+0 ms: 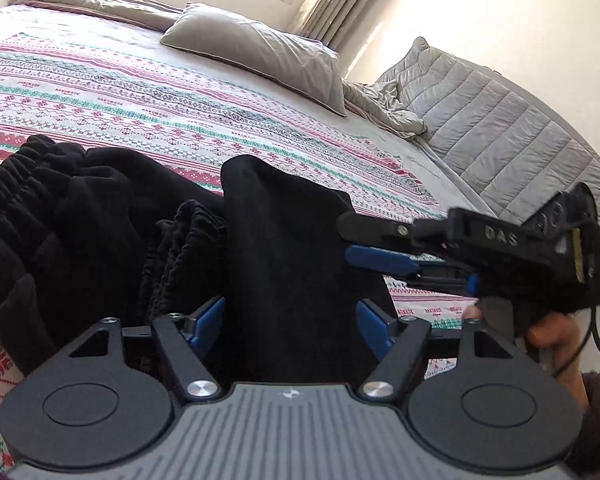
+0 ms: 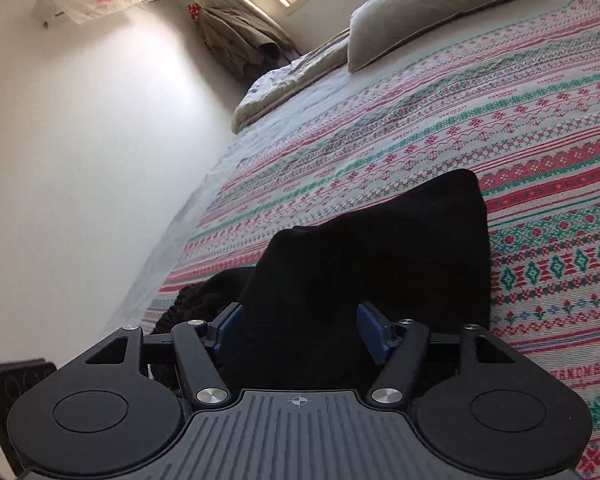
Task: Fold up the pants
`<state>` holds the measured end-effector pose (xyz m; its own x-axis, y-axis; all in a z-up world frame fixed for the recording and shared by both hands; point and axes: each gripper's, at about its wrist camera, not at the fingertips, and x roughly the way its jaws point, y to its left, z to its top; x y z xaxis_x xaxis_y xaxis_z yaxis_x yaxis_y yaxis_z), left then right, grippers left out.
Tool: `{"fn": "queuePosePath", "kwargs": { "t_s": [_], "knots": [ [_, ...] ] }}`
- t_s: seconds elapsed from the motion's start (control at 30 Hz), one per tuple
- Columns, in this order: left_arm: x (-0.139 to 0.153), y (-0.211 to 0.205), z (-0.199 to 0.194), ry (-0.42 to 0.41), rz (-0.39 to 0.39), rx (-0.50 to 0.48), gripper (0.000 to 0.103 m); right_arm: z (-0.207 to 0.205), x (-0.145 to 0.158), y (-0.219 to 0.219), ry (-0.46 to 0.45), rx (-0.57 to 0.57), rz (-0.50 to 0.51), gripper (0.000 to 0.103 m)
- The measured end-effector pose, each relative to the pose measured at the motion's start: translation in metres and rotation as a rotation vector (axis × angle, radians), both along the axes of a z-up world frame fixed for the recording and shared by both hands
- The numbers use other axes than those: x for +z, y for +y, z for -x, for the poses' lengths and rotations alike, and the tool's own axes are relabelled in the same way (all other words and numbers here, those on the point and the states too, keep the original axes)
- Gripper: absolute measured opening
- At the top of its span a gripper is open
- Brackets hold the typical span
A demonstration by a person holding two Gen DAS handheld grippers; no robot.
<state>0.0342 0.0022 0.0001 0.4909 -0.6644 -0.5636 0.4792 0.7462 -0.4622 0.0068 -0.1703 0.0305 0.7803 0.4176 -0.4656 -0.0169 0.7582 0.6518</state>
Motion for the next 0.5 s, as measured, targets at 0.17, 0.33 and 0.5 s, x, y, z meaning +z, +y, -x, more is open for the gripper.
{"fn": "queuePosePath", "kwargs": {
  "t_s": [0.17,0.33,0.5],
  "knots": [
    [-0.006,0.005,-0.003,-0.016,0.001,0.058,0.071,0.023,0.006,-0.006,-0.025,-0.041,0.134,0.065],
    [-0.003,0.000,-0.009,-0.017,0.001,0.070,0.058,0.034,0.005,-0.005,-0.031,-0.057,0.306,0.065],
    [0.001,-0.003,-0.015,0.002,-0.026,0.075,0.038,0.037,0.002,0.000,-0.024,-0.018,0.339,0.075]
  ]
}}
